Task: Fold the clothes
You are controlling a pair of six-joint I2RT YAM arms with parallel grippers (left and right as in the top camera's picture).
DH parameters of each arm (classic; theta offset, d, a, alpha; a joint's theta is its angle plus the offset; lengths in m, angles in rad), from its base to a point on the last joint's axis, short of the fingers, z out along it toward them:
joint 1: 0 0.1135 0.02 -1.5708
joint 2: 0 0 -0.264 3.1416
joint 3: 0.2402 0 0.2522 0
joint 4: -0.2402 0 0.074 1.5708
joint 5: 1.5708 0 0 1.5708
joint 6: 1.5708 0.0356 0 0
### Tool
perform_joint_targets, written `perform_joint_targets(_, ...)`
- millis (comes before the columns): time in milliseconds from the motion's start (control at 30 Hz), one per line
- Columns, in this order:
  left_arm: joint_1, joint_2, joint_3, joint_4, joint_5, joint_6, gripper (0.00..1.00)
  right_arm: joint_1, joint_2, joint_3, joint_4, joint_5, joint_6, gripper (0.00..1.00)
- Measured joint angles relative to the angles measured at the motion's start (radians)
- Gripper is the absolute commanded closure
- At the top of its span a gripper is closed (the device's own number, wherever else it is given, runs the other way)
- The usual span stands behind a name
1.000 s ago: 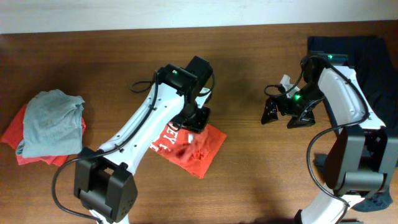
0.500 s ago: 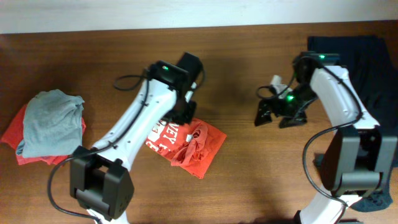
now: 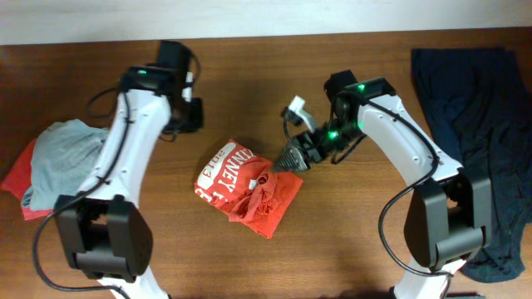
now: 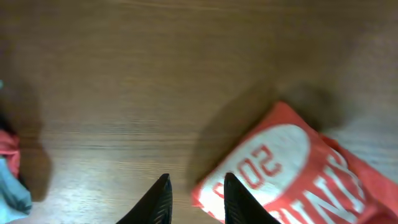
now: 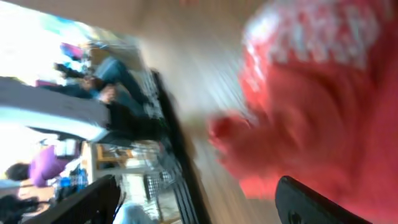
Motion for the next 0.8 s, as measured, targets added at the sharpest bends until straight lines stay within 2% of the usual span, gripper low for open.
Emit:
perform_joint_targets(200, 0.063, 0.0, 0.0, 0.0, 0.035, 0.0, 0.71, 0.091, 0.0, 0.0, 0.294, -0.147, 0.146, 0.14)
perform_joint_targets(367, 0.061, 0.0, 0.0, 0.0, 0.048, 0.0, 0.71, 0.166, 0.0, 0.0, 0.406, -0.095, 0.291, 0.14)
perform_joint_targets(500, 0.061, 0.0, 0.0, -0.002, 0.049, 0.0, 0.71, 0.188, 0.0, 0.0, 0.367, 0.023, 0.373, 0.14)
perform_joint_targets(567, 0.061, 0.0, 0.0, -0.002, 0.052, 0.0, 0.67, 0.188, 0.006, 0.0, 0.312, 0.102, 0.394, 0.14)
perform_joint_targets(667, 0.061, 0.0, 0.0, -0.005, 0.052, -0.003, 0.67, 0.188, 0.04, 0.001, 0.208, 0.24, 0.412, 0.09)
perform_joint_targets(800, 0.061, 0.0, 0.0, -0.015, 0.052, -0.003, 0.66, 0.188, 0.076, -0.018, 0.087, 0.404, 0.414, 0.09)
